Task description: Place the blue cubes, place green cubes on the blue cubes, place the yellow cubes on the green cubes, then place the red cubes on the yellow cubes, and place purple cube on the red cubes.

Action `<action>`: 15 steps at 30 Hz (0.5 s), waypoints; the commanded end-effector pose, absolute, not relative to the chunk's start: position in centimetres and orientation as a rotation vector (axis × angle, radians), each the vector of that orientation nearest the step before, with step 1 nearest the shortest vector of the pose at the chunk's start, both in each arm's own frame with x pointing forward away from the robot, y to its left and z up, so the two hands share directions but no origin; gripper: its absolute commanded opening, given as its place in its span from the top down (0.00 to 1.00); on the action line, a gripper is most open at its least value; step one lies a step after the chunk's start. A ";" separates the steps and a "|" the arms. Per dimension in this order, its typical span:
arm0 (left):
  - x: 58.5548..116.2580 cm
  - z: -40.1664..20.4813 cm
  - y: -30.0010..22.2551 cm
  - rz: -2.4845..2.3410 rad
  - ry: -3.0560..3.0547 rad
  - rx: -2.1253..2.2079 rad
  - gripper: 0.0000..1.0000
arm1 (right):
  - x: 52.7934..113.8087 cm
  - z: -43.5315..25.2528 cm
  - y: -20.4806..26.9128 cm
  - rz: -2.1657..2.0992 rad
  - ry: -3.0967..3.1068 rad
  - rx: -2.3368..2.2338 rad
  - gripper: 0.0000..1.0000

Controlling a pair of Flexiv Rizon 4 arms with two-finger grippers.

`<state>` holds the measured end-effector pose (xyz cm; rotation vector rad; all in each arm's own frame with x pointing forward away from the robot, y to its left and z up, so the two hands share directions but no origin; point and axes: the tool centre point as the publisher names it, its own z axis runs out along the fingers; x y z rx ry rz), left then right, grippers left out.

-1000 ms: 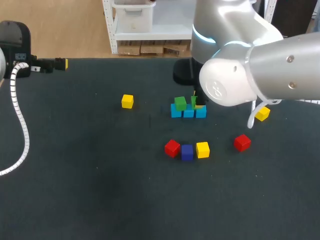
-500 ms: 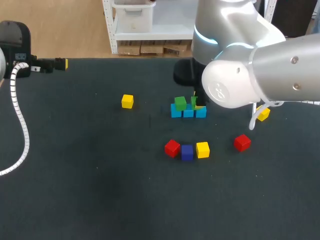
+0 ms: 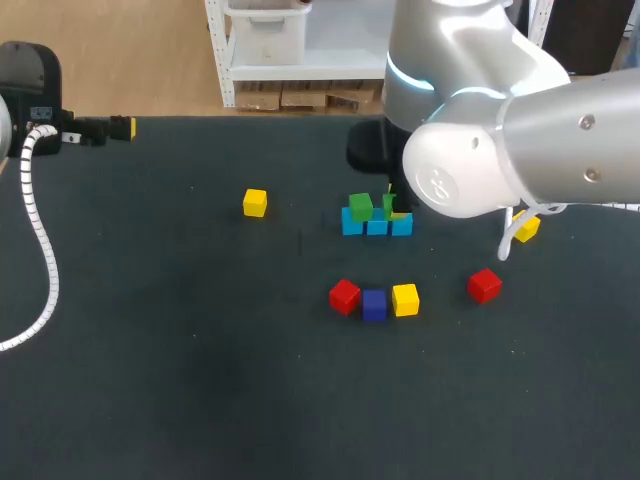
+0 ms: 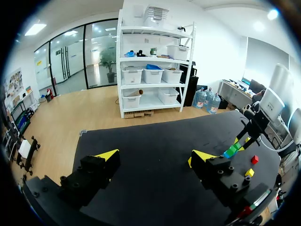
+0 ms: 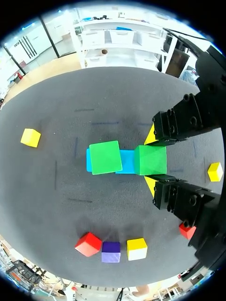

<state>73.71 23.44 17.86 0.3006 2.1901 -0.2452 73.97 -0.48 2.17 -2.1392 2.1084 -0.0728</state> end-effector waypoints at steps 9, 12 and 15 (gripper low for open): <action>73.8 17.8 23.8 -0.275 2.186 0.318 0.00 | 74.0 2.2 -0.3 -0.077 2.098 -2.148 0.69; 73.8 17.8 23.8 -0.275 2.186 0.318 0.00 | 74.0 2.2 -0.3 -0.082 2.097 -2.150 0.51; 73.8 17.8 23.8 -0.275 2.186 0.318 0.00 | 74.0 2.2 -0.3 -0.086 2.095 -2.154 0.14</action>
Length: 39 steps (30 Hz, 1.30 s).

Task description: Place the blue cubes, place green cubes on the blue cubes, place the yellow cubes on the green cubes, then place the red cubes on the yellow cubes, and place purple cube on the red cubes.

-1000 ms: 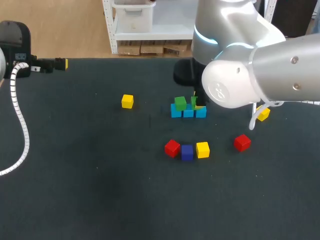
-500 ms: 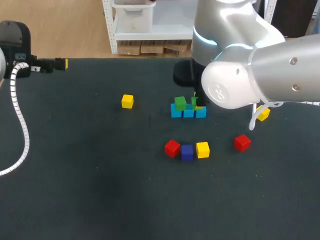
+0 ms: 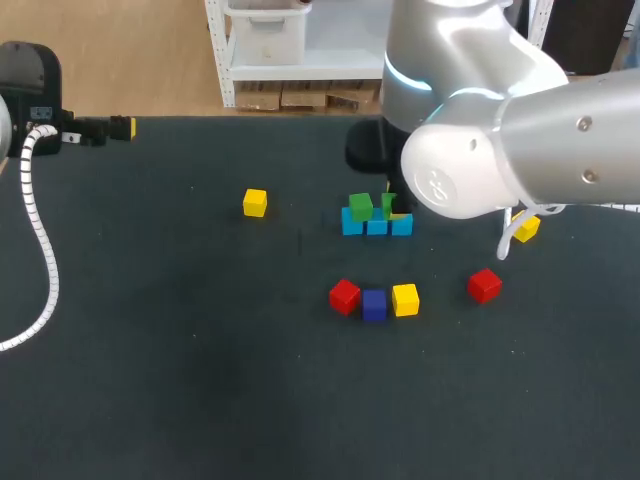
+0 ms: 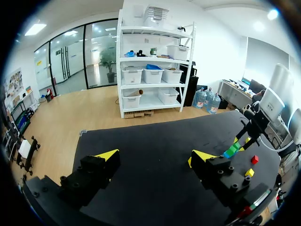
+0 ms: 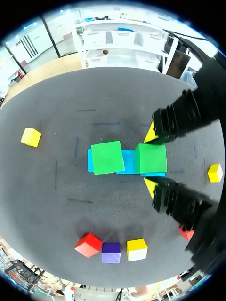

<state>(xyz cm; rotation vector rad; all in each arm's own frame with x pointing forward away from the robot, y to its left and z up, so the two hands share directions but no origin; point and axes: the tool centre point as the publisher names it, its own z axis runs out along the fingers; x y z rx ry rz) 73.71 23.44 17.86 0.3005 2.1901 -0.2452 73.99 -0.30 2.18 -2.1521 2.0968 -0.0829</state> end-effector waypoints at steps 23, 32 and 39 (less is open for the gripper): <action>73.8 17.8 23.8 -0.275 2.186 0.318 0.00 | 69.0 7.8 -4.2 -0.078 1.997 -2.070 0.00; 73.8 17.8 23.8 -0.275 2.186 0.318 0.00 | 63.2 7.7 -3.2 0.002 1.950 -2.057 0.00; 73.8 17.8 23.8 -0.275 2.186 0.318 0.00 | 59.7 5.9 -2.6 -0.018 1.990 -2.004 0.00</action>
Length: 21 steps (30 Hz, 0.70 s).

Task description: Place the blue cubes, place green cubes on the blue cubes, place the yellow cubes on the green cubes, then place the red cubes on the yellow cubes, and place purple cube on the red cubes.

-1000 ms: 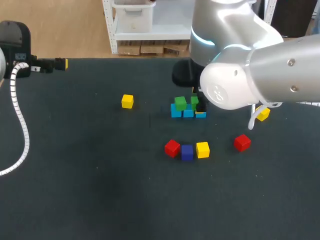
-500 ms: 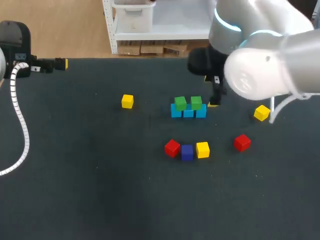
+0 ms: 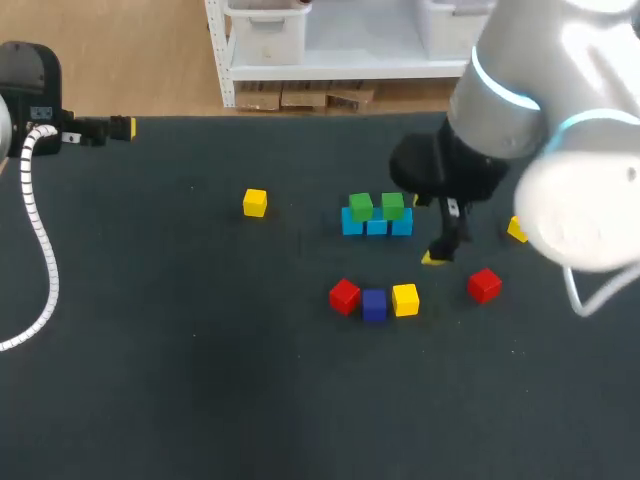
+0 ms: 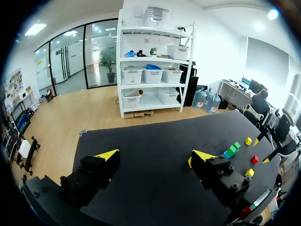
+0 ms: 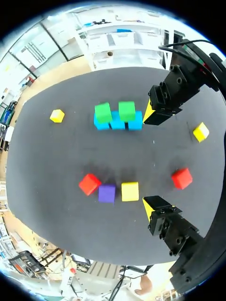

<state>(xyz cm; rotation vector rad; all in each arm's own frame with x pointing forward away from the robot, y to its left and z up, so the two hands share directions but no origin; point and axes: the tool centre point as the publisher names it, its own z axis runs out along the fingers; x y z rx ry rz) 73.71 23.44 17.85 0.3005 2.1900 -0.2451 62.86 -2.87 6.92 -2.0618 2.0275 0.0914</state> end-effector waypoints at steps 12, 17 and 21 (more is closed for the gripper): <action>73.8 17.8 23.8 -0.275 2.186 0.318 0.00 | 59.1 3.1 -1.3 0.006 1.992 -2.094 0.00; 73.8 17.8 23.8 -0.275 2.186 0.318 0.00 | 59.5 2.0 -1.0 0.034 1.999 -2.108 0.00; 73.8 17.8 23.8 -0.275 2.186 0.318 0.00 | 60.0 1.1 -0.7 0.056 2.016 -2.117 0.00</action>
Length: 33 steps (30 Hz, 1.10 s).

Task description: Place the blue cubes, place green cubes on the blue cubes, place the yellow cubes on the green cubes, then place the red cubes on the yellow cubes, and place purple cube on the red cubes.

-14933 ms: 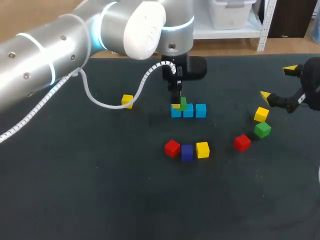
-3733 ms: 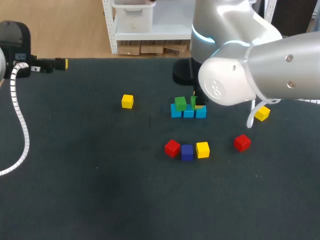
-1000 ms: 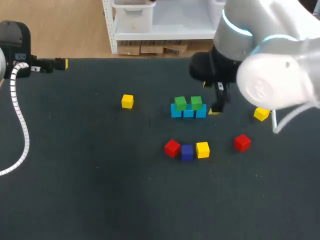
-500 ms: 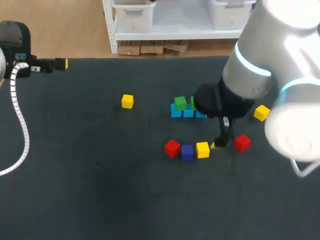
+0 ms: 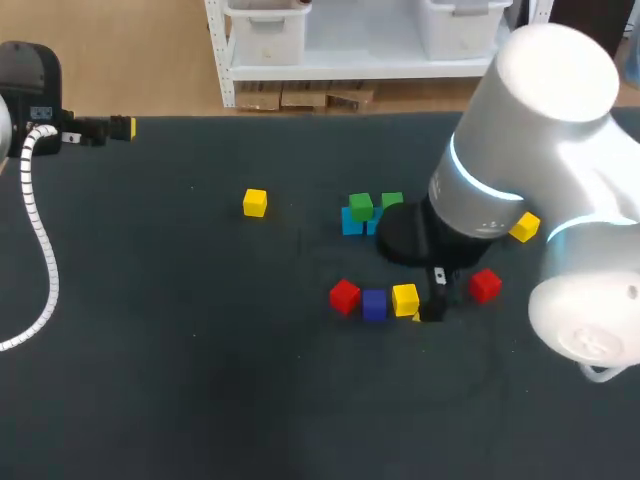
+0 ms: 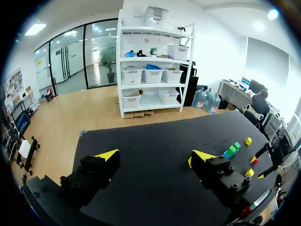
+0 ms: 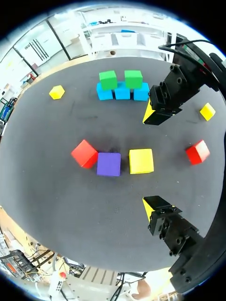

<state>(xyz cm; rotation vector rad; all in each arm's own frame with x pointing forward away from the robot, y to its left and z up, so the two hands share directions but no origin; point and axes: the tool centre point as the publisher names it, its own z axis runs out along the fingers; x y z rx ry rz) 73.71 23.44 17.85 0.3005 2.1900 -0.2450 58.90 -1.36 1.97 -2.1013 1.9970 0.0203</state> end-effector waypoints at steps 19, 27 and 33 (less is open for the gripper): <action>73.8 17.8 23.8 -0.275 2.186 0.318 0.00 | 59.4 0.5 -0.9 0.082 2.000 -2.205 1.00; 73.8 17.8 23.8 -0.275 2.186 0.318 0.00 | 59.2 3.7 -1.8 0.076 1.994 -2.154 1.00; 73.8 17.8 23.8 -0.275 2.186 0.318 0.00 | 60.4 6.7 -1.8 0.038 1.933 -2.111 1.00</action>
